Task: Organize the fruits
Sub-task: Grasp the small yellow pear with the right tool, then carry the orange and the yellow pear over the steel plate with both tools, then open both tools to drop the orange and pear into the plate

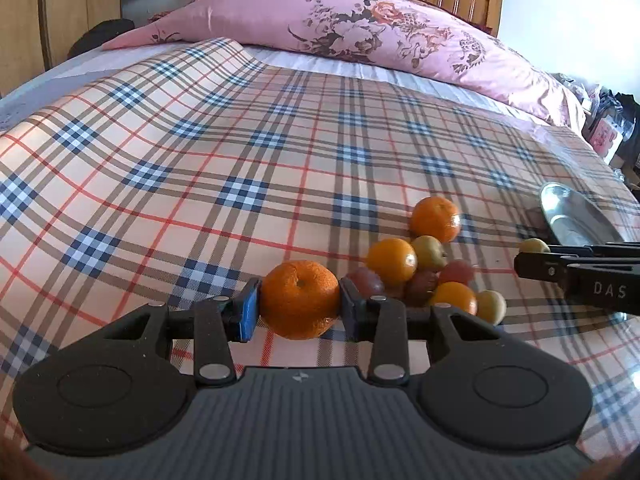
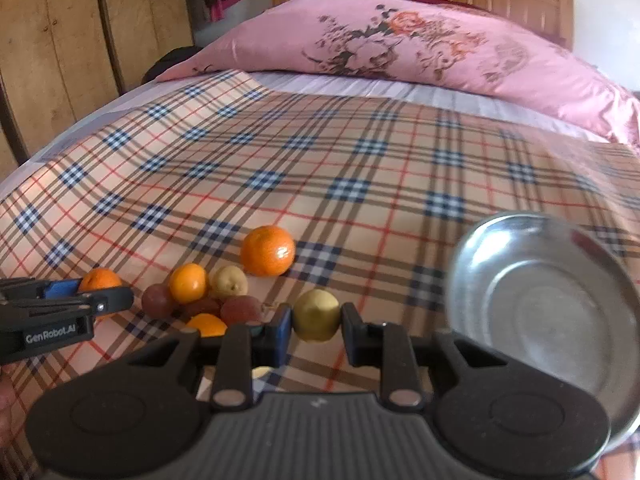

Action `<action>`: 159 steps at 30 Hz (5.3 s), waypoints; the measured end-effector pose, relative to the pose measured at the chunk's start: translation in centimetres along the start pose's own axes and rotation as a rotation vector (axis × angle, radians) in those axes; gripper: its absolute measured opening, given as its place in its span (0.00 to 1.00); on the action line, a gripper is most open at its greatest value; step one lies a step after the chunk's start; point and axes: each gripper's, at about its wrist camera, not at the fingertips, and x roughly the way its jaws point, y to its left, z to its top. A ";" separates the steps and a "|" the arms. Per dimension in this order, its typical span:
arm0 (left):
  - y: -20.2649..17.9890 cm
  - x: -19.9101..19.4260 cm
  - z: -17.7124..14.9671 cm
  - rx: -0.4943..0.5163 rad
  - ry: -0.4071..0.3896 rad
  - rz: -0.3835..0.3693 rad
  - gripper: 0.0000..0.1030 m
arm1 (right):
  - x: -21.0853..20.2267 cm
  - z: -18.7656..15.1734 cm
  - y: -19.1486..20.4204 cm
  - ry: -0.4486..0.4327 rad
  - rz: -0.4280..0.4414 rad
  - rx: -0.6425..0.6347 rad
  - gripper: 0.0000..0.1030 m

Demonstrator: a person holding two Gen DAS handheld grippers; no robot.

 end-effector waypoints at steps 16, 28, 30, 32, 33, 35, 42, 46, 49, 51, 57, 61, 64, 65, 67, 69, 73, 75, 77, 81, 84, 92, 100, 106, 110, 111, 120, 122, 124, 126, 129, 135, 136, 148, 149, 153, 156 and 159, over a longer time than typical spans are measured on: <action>-4.7 -4.0 -1.0 0.055 -0.007 -0.017 0.44 | -5.4 -2.0 -2.5 -0.011 -0.050 0.100 0.24; -7.7 -5.9 -1.2 0.094 -0.021 -0.044 0.44 | -8.1 -2.9 -4.3 -0.043 -0.078 0.144 0.24; -8.1 -6.1 -1.3 0.099 -0.023 -0.046 0.44 | -8.5 -3.0 -4.5 -0.047 -0.084 0.147 0.24; -8.6 -6.3 -1.3 0.105 -0.025 -0.053 0.44 | -8.8 -3.2 -4.8 -0.048 -0.089 0.154 0.24; -8.7 -6.2 -1.2 0.108 -0.024 -0.054 0.44 | -8.9 -3.3 -5.0 -0.048 -0.090 0.161 0.24; -9.3 -6.3 -1.1 0.117 -0.026 -0.059 0.44 | -9.1 -3.4 -5.4 -0.047 -0.093 0.171 0.24; -11.1 -6.2 -1.2 0.139 -0.023 -0.075 0.44 | -9.7 -3.7 -6.3 -0.050 -0.111 0.187 0.24; -11.7 -6.0 -1.1 0.146 -0.018 -0.082 0.44 | -9.9 -3.7 -6.9 -0.053 -0.116 0.193 0.24; -12.1 -5.8 -1.1 0.151 -0.016 -0.084 0.44 | -10.0 -3.8 -7.1 -0.054 -0.119 0.200 0.24; -12.4 -5.7 -1.0 0.150 -0.014 -0.086 0.44 | -10.1 -3.8 -7.3 -0.055 -0.120 0.204 0.24; -13.3 -5.5 -0.9 0.162 -0.016 -0.095 0.44 | -10.2 -3.9 -7.6 -0.057 -0.121 0.209 0.24; -14.0 -5.3 -0.8 0.170 -0.017 -0.103 0.44 | -10.2 -3.8 -8.0 -0.059 -0.125 0.214 0.24; -14.5 -5.1 -0.7 0.177 -0.014 -0.108 0.45 | -10.3 -3.8 -8.3 -0.060 -0.127 0.218 0.24; -14.7 -4.9 -0.7 0.179 -0.013 -0.109 0.45 | -10.3 -3.8 -8.4 -0.060 -0.129 0.219 0.24; -15.0 -4.7 -0.6 0.181 -0.010 -0.115 0.45 | -10.3 -3.8 -8.6 -0.061 -0.129 0.225 0.24; -15.3 -4.5 -0.5 0.183 -0.010 -0.116 0.45 | -10.4 -3.8 -8.8 -0.064 -0.131 0.229 0.24; -15.5 -4.5 -0.4 0.188 -0.012 -0.125 0.45 | -10.4 -3.8 -9.2 -0.063 -0.135 0.234 0.24; -15.6 -4.3 -0.3 0.189 -0.010 -0.129 0.45 | -10.4 -3.8 -9.4 -0.063 -0.137 0.238 0.24; -15.9 -4.2 -0.3 0.194 -0.008 -0.131 0.45 | -10.5 -3.8 -9.6 -0.064 -0.140 0.241 0.24; -16.4 -3.9 -0.2 0.204 -0.007 -0.139 0.45 | -10.5 -3.7 -10.1 -0.066 -0.147 0.243 0.24; -16.8 -3.7 -0.1 0.208 -0.005 -0.147 0.45 | -10.6 -3.5 -10.3 -0.066 -0.151 0.244 0.24; -17.9 -3.1 0.3 0.226 0.001 -0.165 0.45 | -10.5 -2.9 -11.2 -0.069 -0.164 0.245 0.24; -19.0 -2.4 0.4 0.233 0.014 -0.193 0.45 | -10.0 -2.4 -12.1 -0.059 -0.170 0.244 0.24; -20.3 -1.6 0.9 0.239 0.025 -0.215 0.45 | -9.4 -2.2 -12.9 -0.047 -0.174 0.249 0.24; -21.2 -1.0 1.3 0.243 0.031 -0.230 0.45 | -8.9 -1.9 -13.5 -0.040 -0.177 0.250 0.24; -21.5 -0.7 1.4 0.242 0.035 -0.234 0.45 | -8.7 -1.8 -13.7 -0.037 -0.179 0.250 0.24; -23.1 1.0 1.7 0.255 0.052 -0.247 0.45 | -6.7 -1.4 -15.6 -0.005 -0.180 0.270 0.24; -23.4 1.5 1.8 0.255 0.057 -0.249 0.45 | -6.2 -1.4 -16.0 0.003 -0.178 0.275 0.24; -23.7 1.8 1.9 0.260 0.060 -0.249 0.45 | -5.8 -1.3 -16.2 0.007 -0.176 0.278 0.24; -23.9 2.1 1.9 0.250 0.070 -0.249 0.45 | -5.4 -1.2 -16.5 0.013 -0.177 0.280 0.24; -24.2 2.7 2.1 0.254 0.072 -0.247 0.45 | -4.7 -1.1 -16.8 0.020 -0.182 0.279 0.24; -24.6 3.3 2.3 0.253 0.075 -0.265 0.45 | -3.8 -0.9 -17.4 0.023 -0.174 0.292 0.24; -24.6 3.4 2.3 0.252 0.074 -0.264 0.45 | -3.8 -0.9 -17.4 0.022 -0.173 0.294 0.24; -24.2 2.0 2.7 0.251 0.012 -0.281 0.70 | -4.8 -0.3 -16.9 -0.025 -0.171 0.279 0.25; -24.1 1.8 2.7 0.253 0.009 -0.274 0.74 | -5.1 -0.4 -16.8 -0.027 -0.175 0.281 0.26; -23.4 0.7 2.7 0.260 -0.011 -0.248 0.86 | -6.1 -0.7 -16.5 -0.036 -0.178 0.303 0.35; -22.6 -0.1 2.5 0.253 -0.012 -0.234 0.96 | -6.9 -1.0 -16.0 -0.040 -0.185 0.306 0.37; -21.9 -0.9 2.3 0.247 -0.016 -0.221 1.00 | -7.5 -1.3 -15.5 -0.038 -0.193 0.308 0.40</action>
